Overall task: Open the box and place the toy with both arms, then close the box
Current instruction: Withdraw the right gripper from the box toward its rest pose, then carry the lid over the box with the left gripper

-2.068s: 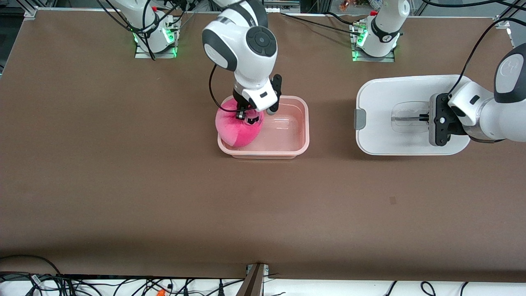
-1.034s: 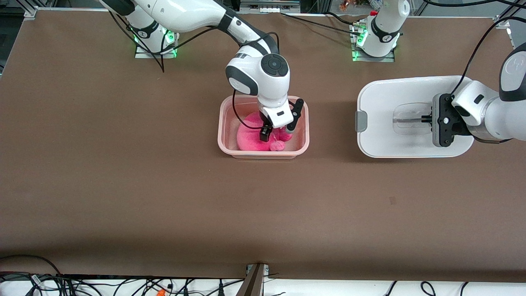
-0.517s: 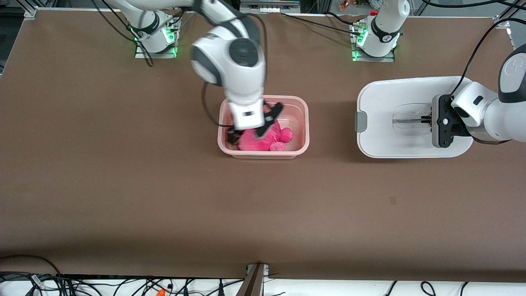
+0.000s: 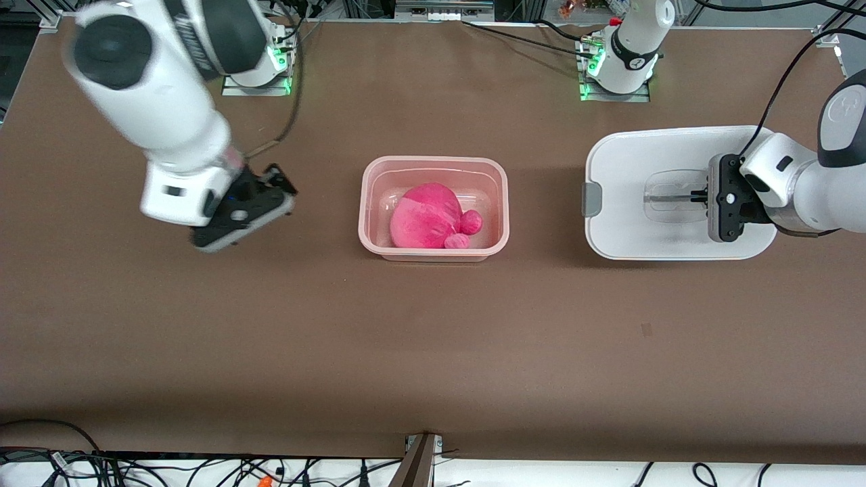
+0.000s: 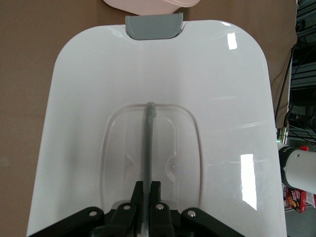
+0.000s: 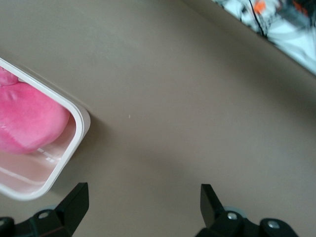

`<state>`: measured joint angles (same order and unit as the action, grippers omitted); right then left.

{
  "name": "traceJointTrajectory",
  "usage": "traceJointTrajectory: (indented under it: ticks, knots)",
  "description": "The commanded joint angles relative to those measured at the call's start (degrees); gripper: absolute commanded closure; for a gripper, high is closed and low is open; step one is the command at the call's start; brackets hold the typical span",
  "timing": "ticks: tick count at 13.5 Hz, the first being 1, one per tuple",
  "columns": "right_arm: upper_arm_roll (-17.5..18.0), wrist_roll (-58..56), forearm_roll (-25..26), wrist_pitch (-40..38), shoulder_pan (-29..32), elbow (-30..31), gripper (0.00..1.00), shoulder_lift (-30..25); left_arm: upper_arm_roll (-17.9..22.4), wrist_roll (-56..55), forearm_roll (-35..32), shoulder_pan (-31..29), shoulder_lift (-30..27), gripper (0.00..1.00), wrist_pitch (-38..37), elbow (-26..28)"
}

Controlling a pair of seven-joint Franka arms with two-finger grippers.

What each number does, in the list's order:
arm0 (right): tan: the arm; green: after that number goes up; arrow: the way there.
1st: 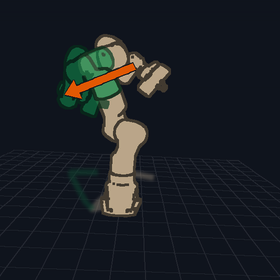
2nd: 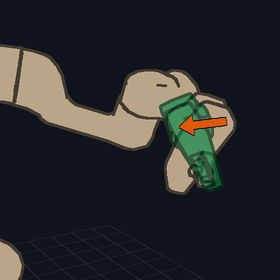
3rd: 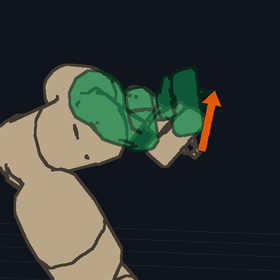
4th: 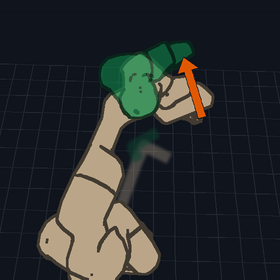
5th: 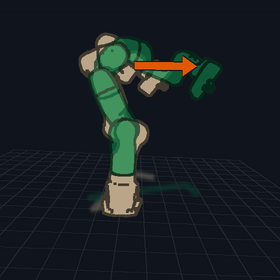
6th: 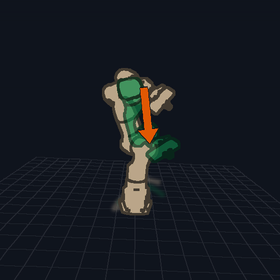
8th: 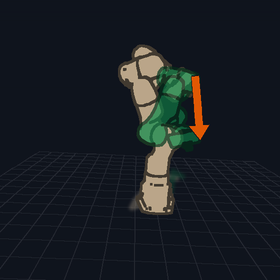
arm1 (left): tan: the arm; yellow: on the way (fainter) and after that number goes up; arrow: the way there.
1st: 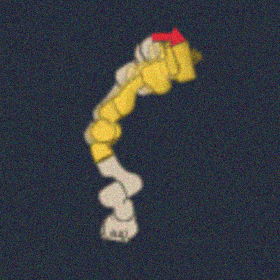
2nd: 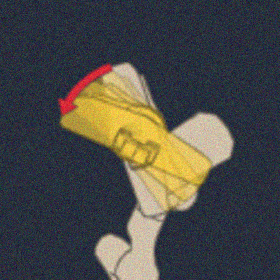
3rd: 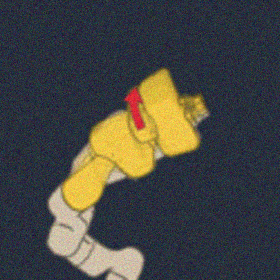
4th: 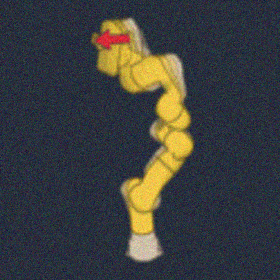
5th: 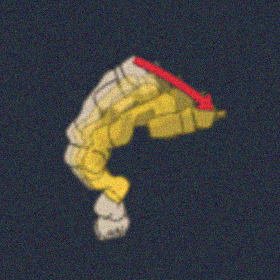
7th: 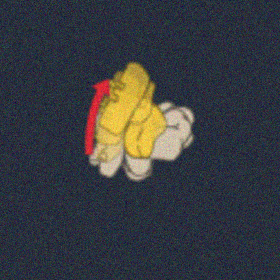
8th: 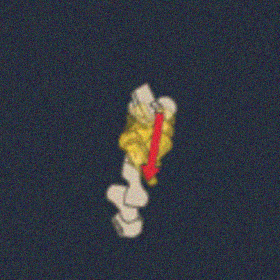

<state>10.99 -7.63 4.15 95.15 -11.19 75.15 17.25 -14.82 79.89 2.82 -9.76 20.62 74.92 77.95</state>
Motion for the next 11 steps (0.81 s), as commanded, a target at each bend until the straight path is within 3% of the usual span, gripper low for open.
traceJointTrajectory:
  ticks: [1, 4, 8, 11]
  knots:
    - [-6.14, 2.95, -5.37, -2.87, 0.21, 7.10, 0.00, -8.35, -2.65, 0.18, 0.26, 0.97, 0.56, 1.00, -1.62, -2.02]
    - [-11.33, 9.12, -5.55, -7.07, 0.21, 11.07, 0.00, -13.02, -6.79, 0.09, 0.26, 2.72, 0.56, 1.00, 1.89, -1.49]
    - [-16.52, 14.13, -5.03, -6.48, 0.21, 18.70, 0.00, -19.25, -7.68, -0.70, 0.08, 8.88, 0.47, 1.00, 8.46, -0.88]
    - [-18.20, 13.52, -3.72, -7.26, 0.30, 18.20, 0.00, -18.93, -9.26, -1.66, 1.83, 10.46, 0.21, 1.00, 14.19, -0.79]
